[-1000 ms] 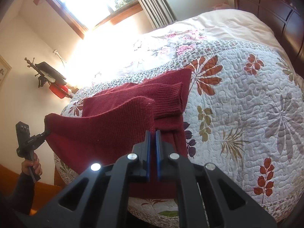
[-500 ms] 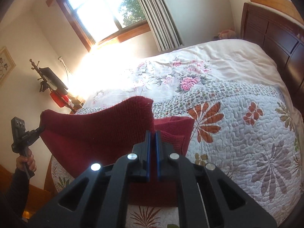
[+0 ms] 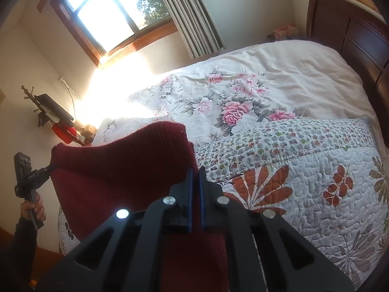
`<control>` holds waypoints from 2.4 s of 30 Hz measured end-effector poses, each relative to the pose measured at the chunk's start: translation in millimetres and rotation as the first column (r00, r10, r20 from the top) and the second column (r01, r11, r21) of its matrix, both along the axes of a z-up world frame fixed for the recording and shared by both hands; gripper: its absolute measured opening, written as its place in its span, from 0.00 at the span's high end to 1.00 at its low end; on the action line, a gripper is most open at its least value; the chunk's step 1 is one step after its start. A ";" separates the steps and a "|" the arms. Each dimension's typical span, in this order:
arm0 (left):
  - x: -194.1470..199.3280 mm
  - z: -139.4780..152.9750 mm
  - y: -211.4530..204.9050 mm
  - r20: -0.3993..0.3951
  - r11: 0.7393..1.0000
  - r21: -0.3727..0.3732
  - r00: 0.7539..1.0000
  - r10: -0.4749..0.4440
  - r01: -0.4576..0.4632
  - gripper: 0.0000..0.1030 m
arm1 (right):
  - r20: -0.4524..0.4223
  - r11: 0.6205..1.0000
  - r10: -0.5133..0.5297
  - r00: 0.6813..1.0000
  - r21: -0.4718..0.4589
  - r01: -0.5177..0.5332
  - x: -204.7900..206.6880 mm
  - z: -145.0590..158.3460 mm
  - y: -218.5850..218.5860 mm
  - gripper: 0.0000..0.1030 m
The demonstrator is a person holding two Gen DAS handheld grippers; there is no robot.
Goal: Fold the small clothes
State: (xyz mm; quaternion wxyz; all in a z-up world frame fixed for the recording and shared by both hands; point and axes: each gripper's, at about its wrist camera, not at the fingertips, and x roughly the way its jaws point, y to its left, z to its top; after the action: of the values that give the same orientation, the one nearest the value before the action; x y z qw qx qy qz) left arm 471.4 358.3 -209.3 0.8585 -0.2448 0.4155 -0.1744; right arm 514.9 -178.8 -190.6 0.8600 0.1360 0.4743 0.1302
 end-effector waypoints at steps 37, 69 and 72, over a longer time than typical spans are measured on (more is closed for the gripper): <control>91.3 -178.4 7.0 -0.514 0.998 0.061 0.856 0.061 -0.035 0.90 | -0.487 0.998 -0.058 0.871 -0.018 0.056 74.2 -184.5 -4.6 0.91; -114.1 -147.2 -53.1 -0.262 0.996 0.071 0.964 -0.034 0.054 0.59 | -0.130 0.982 0.187 0.974 -0.010 -0.190 -141.3 -143.4 73.6 0.53; -124.4 -153.1 -46.4 -0.256 0.997 0.075 0.967 -0.005 0.025 0.68 | -0.138 0.987 0.162 0.977 0.011 -0.162 -145.0 -139.4 62.0 0.57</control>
State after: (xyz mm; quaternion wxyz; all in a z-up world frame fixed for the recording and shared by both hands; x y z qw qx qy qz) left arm 347.0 311.9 -362.4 0.8052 -0.2286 0.5312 -0.1316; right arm 369.9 -116.9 -330.1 0.8114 0.1056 0.5426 0.1901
